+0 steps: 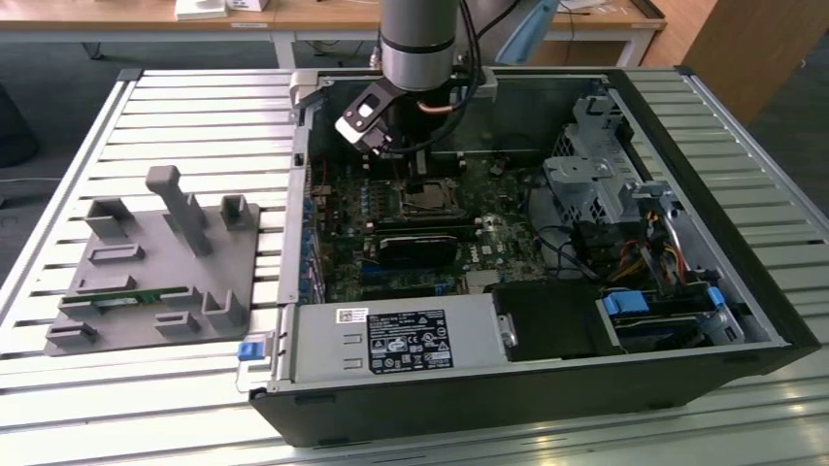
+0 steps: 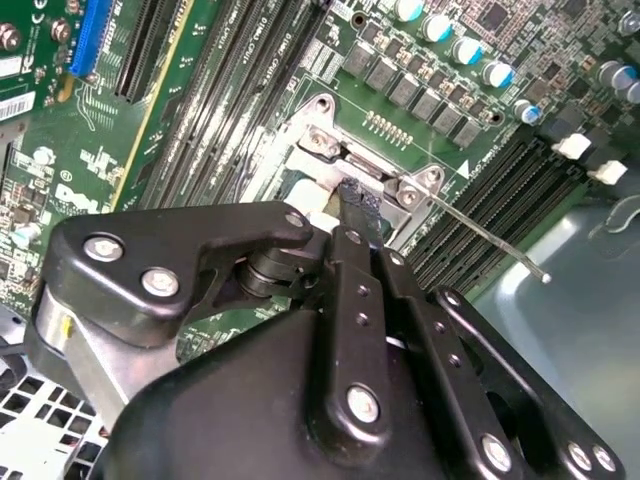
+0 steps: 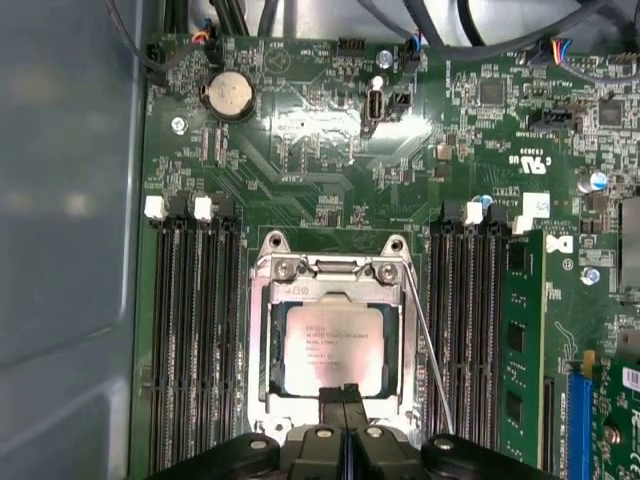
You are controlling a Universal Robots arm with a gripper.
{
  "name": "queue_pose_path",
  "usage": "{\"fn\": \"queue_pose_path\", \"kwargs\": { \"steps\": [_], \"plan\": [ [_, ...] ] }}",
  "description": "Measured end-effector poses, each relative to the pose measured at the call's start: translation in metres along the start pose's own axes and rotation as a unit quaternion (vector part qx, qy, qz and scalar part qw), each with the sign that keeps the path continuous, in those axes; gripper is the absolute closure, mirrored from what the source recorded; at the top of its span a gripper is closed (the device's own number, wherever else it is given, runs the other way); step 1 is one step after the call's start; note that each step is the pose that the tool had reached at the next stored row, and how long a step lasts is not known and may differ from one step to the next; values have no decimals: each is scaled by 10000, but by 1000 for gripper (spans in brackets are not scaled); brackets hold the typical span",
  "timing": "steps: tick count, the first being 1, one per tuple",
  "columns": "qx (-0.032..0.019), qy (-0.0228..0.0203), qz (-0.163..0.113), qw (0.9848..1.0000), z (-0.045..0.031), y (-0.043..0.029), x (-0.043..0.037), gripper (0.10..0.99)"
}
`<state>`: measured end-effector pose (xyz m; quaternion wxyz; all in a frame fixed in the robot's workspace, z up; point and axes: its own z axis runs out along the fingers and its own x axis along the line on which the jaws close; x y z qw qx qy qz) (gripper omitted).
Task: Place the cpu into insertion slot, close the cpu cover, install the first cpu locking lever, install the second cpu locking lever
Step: 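Close the cpu cover, then install the first cpu locking lever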
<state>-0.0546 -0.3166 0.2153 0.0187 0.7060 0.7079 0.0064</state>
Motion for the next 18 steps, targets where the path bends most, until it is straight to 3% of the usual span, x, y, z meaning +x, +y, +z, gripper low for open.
{"fn": "queue_pose_path", "kwargs": {
  "steps": [4, 14, 18],
  "plan": [
    [7, 2, 0, 10000, 5, 122, -1, 980],
    [9, 3, 0, 10000, 9, 242, -1, 980],
    [10, 2, 0, 10000, 10, 254, -1, 980]
  ]
}}
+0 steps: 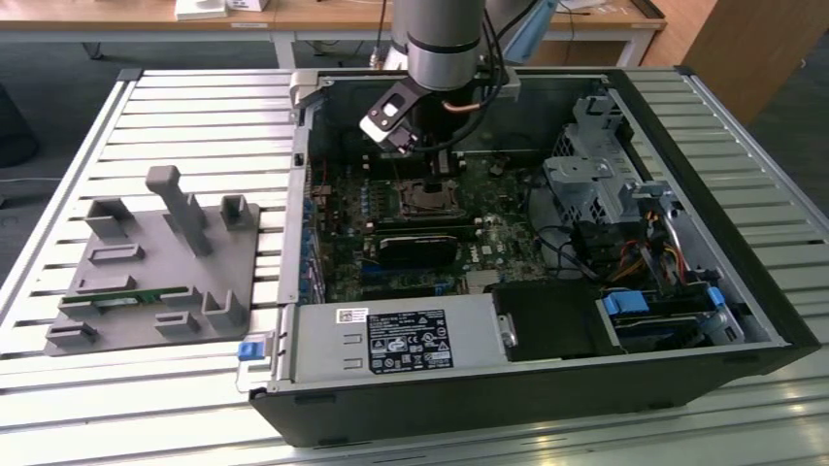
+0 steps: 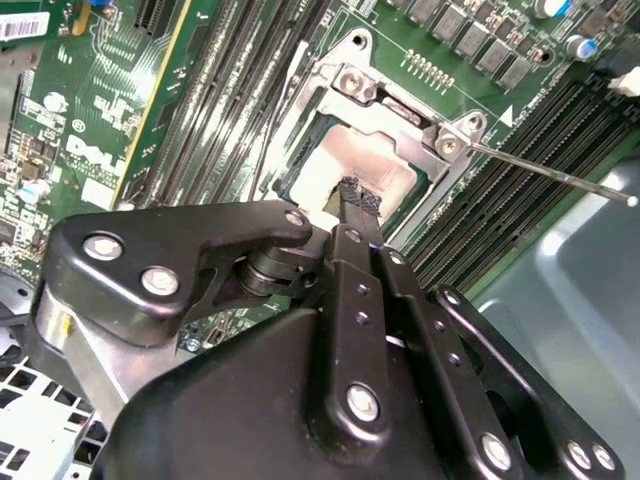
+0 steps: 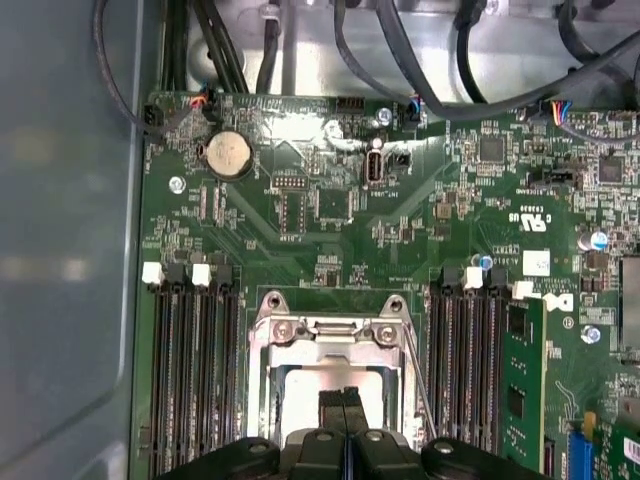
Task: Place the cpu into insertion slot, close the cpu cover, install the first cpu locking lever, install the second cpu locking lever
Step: 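Install the first cpu locking lever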
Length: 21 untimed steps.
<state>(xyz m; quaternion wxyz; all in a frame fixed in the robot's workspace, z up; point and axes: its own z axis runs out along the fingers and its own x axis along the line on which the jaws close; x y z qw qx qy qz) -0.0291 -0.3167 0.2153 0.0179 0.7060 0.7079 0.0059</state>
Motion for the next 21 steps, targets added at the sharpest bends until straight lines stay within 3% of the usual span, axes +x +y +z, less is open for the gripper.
{"fn": "queue_pose_path", "kwargs": {
  "steps": [11, 21],
  "plan": [
    [0, 0, 0, 10000, -67, 3, -1, 980],
    [0, 0, 0, 10000, -228, 9, -4, 980]
  ]
}}
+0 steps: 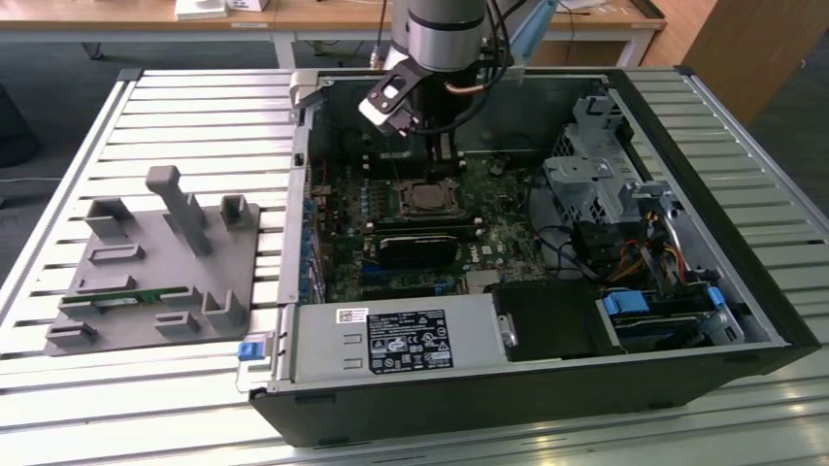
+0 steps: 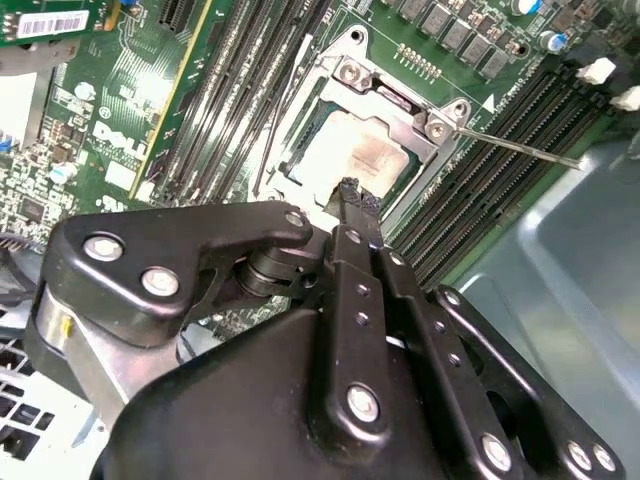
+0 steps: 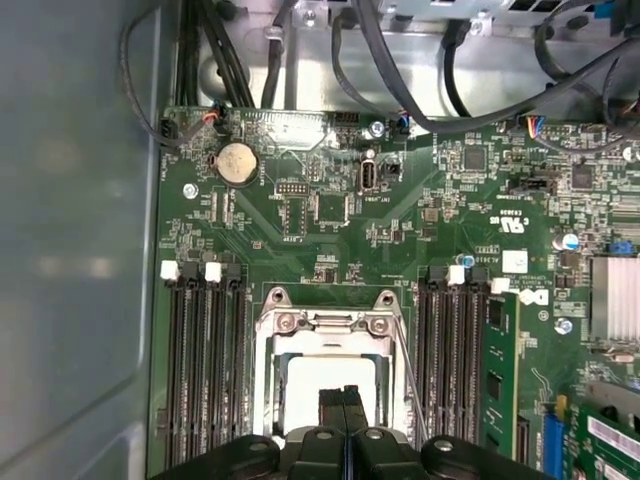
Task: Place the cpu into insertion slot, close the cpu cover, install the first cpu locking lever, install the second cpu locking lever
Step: 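Install the first cpu locking lever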
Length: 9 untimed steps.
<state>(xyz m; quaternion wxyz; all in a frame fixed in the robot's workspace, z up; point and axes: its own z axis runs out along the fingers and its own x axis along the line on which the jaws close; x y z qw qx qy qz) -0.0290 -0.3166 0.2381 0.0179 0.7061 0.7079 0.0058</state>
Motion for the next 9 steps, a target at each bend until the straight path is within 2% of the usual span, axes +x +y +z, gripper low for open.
{"fn": "queue_pose_path", "kwargs": {
  "steps": [9],
  "plan": [
    [0, 0, 0, 10000, -176, 6, -3, 980]
  ]
}}
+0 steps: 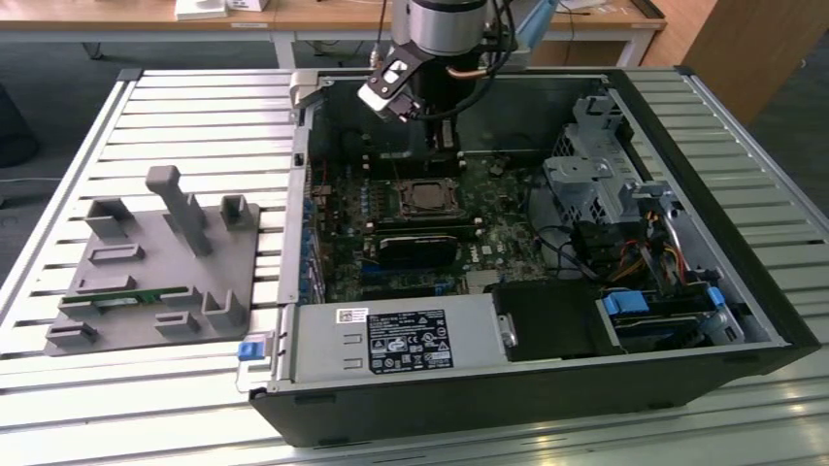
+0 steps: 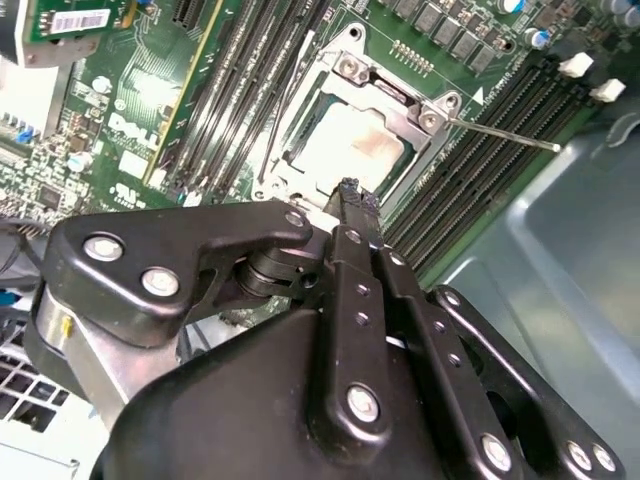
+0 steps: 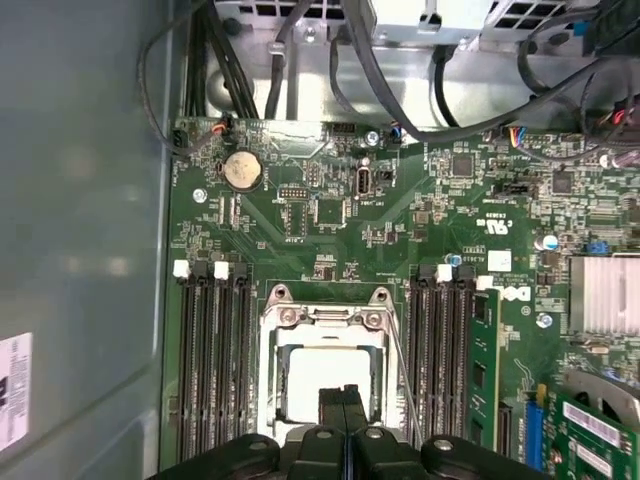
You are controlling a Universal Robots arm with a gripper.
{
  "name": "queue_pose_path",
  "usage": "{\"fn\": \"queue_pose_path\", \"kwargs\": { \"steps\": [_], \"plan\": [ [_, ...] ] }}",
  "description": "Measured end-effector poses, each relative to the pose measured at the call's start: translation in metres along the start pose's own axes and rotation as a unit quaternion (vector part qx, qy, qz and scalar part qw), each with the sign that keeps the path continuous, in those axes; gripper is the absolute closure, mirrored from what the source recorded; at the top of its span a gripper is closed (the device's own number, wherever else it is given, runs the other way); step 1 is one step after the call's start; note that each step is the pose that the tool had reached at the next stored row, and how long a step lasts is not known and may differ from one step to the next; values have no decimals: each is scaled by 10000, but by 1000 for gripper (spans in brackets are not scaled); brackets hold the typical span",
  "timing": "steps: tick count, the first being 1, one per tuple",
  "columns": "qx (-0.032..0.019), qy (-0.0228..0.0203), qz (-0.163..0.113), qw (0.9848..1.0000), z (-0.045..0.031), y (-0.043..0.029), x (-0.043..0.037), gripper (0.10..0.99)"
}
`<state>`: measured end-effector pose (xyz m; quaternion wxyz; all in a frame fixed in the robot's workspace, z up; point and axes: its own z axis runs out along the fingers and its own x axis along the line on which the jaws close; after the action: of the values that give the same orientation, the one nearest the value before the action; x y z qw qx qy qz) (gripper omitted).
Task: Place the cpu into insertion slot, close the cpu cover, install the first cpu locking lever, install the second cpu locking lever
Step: 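Install the first cpu locking lever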
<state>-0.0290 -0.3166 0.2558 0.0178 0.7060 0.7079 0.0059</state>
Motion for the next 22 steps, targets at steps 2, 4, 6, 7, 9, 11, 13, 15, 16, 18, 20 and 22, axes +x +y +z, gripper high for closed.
{"fn": "queue_pose_path", "kwargs": {
  "steps": [2, 4, 6, 7, 9, 11, 13, 15, 16, 18, 20, 22],
  "plan": [
    [0, 0, 0, 10000, -45, 1, -1, 980],
    [0, 0, 0, 10000, -86, 3, -1, 980],
    [0, 0, 0, 10000, -127, 4, -2, 980],
    [0, 0, 0, 10000, -147, 5, -3, 980],
    [0, -1, 0, 10000, -189, 6, -3, 980],
    [0, 0, 0, 10000, -229, 8, -4, 980],
    [0, 0, 0, 10000, -270, 9, -4, 980],
    [0, -1, 0, 10000, -308, 10, -4, 980],
    [0, 0, 0, 10000, -323, 11, -4, 980],
    [0, -1, 0, 10000, -341, 11, -5, 980],
    [-1, 2, -44, 10000, -341, 12, -4, 980],
    [-3, 7, -220, 9998, -342, 11, -4, 980]
  ]
}}
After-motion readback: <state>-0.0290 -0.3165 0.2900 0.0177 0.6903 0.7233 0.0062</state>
